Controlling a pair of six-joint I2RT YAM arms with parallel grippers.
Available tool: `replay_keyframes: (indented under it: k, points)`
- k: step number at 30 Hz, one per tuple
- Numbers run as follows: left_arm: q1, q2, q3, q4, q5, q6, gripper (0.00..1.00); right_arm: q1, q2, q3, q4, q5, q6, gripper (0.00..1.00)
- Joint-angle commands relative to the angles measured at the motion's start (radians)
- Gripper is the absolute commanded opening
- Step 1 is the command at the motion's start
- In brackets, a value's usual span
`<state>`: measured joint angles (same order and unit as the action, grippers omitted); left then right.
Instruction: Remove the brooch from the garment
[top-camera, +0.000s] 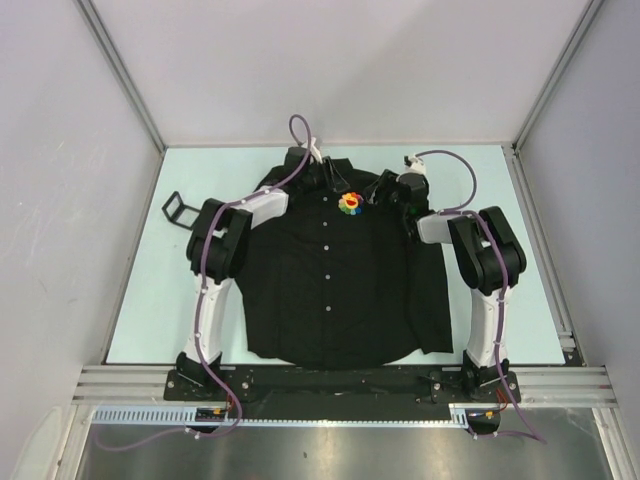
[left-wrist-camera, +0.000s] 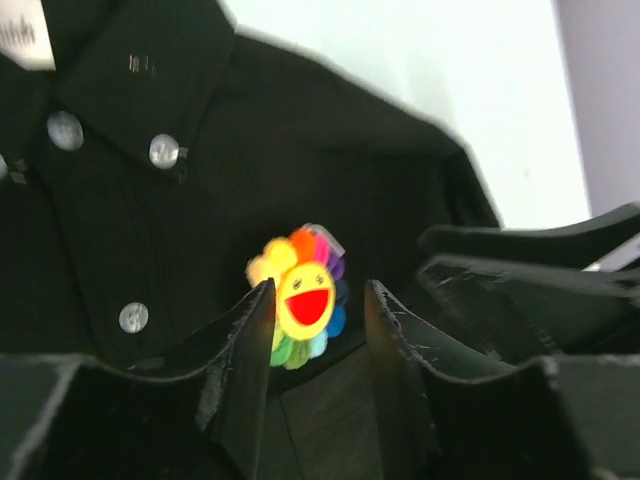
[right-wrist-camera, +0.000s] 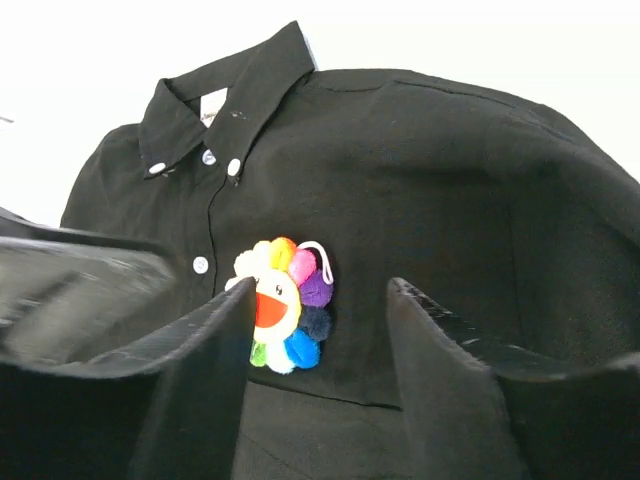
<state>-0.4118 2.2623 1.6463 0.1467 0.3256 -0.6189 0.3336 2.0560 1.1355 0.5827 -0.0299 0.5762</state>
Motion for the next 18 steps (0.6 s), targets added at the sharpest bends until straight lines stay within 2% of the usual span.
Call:
replay_keyframes:
  k: [1,4,8,14,16,18]
  points:
    - [0.007,0.019,0.052,-0.025,-0.013,0.015,0.44,0.007,0.019,0.041,0.040,-0.007,-0.026,0.54]
    - [0.007,0.035,0.053,-0.058,-0.020,-0.005,0.44,0.016,0.035,0.046,0.048,-0.018,-0.018,0.45]
    - [0.007,0.052,0.061,-0.085,-0.007,-0.022,0.51,0.042,0.049,0.049,0.069,-0.001,-0.015,0.35]
    - [0.007,0.066,0.076,-0.105,-0.014,-0.015,0.55,0.059,0.065,0.058,0.066,0.030,-0.012,0.27]
    - [0.007,0.091,0.114,-0.131,0.006,-0.016,0.55,0.056,0.070,0.063,0.057,0.030,0.000,0.24]
    - [0.007,0.126,0.144,-0.139,0.019,-0.021,0.50,0.058,0.072,0.064,0.054,0.030,0.004,0.22]
